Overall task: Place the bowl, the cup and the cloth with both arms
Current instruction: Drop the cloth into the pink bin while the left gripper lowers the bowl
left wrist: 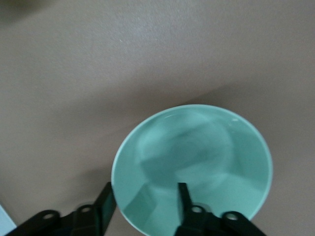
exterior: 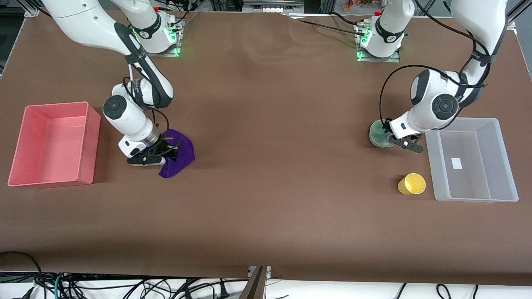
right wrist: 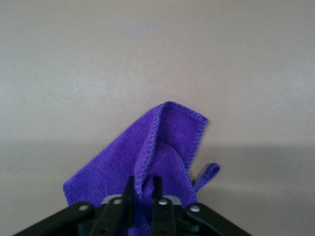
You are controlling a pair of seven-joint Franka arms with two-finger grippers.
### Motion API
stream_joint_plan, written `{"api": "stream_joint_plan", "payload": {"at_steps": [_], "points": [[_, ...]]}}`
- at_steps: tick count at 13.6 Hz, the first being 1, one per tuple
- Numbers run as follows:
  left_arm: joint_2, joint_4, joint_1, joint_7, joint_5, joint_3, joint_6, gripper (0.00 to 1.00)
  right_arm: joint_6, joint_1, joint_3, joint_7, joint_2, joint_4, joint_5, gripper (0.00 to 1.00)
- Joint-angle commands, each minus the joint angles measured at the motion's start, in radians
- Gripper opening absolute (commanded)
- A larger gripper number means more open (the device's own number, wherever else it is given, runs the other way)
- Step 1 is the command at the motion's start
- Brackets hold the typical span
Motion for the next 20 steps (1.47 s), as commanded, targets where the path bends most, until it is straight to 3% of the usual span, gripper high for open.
{"api": "stream_joint_plan", "payload": {"at_steps": [1,4,7,9,11,13,16,20], "points": [[0.020,0.025,0.008,0.027,0.016,-0.006,0.007,0.00,-0.217,-0.042,-0.001,-0.036,-0.083,0.085,0.007,0.00],[0.017,0.067,0.010,0.092,0.015,-0.006,0.001,0.00,-0.642,-0.094,-0.057,-0.241,-0.146,0.299,0.010,0.00],[-0.017,0.160,0.011,0.092,0.007,-0.008,-0.114,0.00,-0.991,-0.102,-0.224,-0.463,-0.162,0.484,0.010,0.00],[-0.020,0.307,0.010,0.092,-0.001,-0.008,-0.290,0.00,-1.094,-0.103,-0.353,-0.664,-0.162,0.541,0.010,0.00],[-0.009,0.462,0.011,0.107,0.001,-0.003,-0.460,0.00,-1.096,-0.103,-0.467,-0.824,-0.151,0.533,0.010,0.00],[0.021,0.567,0.078,0.234,0.010,0.005,-0.536,0.00,-1.053,-0.125,-0.536,-0.927,-0.116,0.513,0.012,0.00],[0.103,0.622,0.236,0.446,0.015,0.006,-0.526,0.00,-0.957,-0.149,-0.549,-0.944,-0.087,0.418,0.014,0.00],[0.306,0.794,0.384,0.582,0.018,0.008,-0.524,0.00,-0.832,-0.180,-0.552,-0.976,0.008,0.383,0.014,0.00]]}}
